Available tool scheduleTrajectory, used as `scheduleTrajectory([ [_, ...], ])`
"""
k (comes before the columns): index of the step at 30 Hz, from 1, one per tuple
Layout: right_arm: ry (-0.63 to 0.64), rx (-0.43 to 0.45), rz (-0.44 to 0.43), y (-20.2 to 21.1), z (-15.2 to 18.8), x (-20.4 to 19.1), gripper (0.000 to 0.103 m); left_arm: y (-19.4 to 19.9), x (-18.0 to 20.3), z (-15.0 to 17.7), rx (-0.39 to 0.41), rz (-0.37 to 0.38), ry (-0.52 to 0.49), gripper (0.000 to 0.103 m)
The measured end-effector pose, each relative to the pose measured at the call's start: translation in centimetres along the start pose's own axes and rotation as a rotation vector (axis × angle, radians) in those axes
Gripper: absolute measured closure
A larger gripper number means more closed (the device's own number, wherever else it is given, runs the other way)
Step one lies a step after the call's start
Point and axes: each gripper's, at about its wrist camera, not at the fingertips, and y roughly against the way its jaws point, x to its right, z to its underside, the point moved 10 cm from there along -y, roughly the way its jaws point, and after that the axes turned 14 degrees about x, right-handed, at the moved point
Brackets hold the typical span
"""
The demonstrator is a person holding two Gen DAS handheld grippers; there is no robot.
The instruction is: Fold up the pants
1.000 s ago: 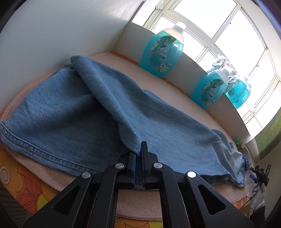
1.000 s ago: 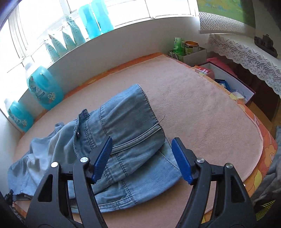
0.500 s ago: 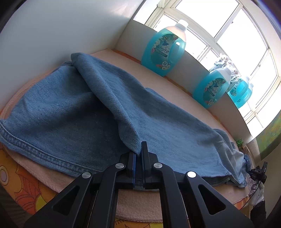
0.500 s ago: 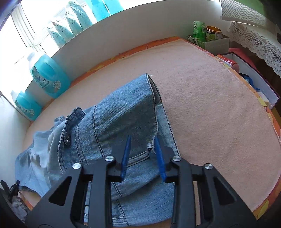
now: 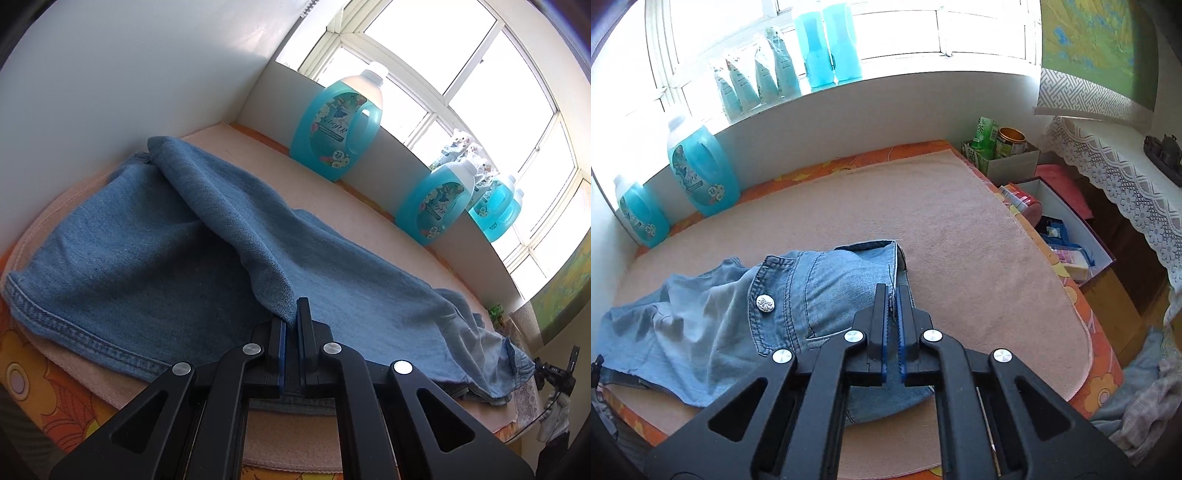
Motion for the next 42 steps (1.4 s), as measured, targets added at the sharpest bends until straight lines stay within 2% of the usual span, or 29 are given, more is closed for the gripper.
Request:
scheduleTrajectory([
  [6, -0.055, -0.058, 0.069, -1.8, 3.4, 2.5, 0.098, 0.1, -0.3, 0.0, 0.002, 0.009, 0.029, 0.100],
  [10, -0.018, -0.105, 0.141, -3.3, 5.2, 3.3, 0.098, 0.7, 0.0, -1.0, 0.032, 0.015, 0.026, 0.100],
  [12, 0.062, -0.095, 0.233, -3.3, 5.0, 3.7, 0.098, 1.0, 0.2, -1.3, 0.042, 0.017, 0.019, 0.100],
  [14, 0.087, -0.070, 0.241, -2.6, 4.5, 3.2, 0.098, 1.1, 0.1, -1.2, 0.042, 0.008, 0.008, 0.100],
  [17, 0.096, -0.032, 0.179, -1.1, 3.7, 0.7, 0.098, 0.8, -0.5, -0.4, 0.024, -0.004, 0.011, 0.100],
  [20, 0.139, -0.014, 0.078, 0.1, 3.7, -3.8, 0.098, 0.5, -1.1, 0.4, -0.002, 0.000, 0.028, 0.100],
  [25, 0.247, 0.005, -0.112, 1.3, 3.9, -13.5, 0.091, 0.7, -1.7, 1.1, -0.019, 0.011, 0.045, 0.097],
  [28, 0.300, 0.018, -0.222, 1.7, 3.7, -19.7, 0.080, 0.9, -2.1, 1.0, -0.015, 0.016, 0.053, 0.091],
  [32, 0.353, 0.019, -0.382, 2.7, 3.8, -28.1, 0.078, 1.7, -3.2, 0.3, 0.004, 0.011, 0.071, 0.083],
  [35, 0.423, 0.023, -0.497, 3.6, 4.8, -34.8, 0.077, 2.5, -4.9, -0.6, 0.032, -0.028, 0.072, 0.083],
  [39, 0.499, 0.016, -0.631, 4.6, 6.8, -43.1, 0.064, 3.8, -8.2, -1.6, 0.067, -0.106, 0.096, 0.083],
  [42, 0.551, -0.006, -0.718, 5.0, 8.6, -48.7, 0.064, 5.1, -10.2, -2.2, 0.098, -0.159, 0.095, 0.083],
])
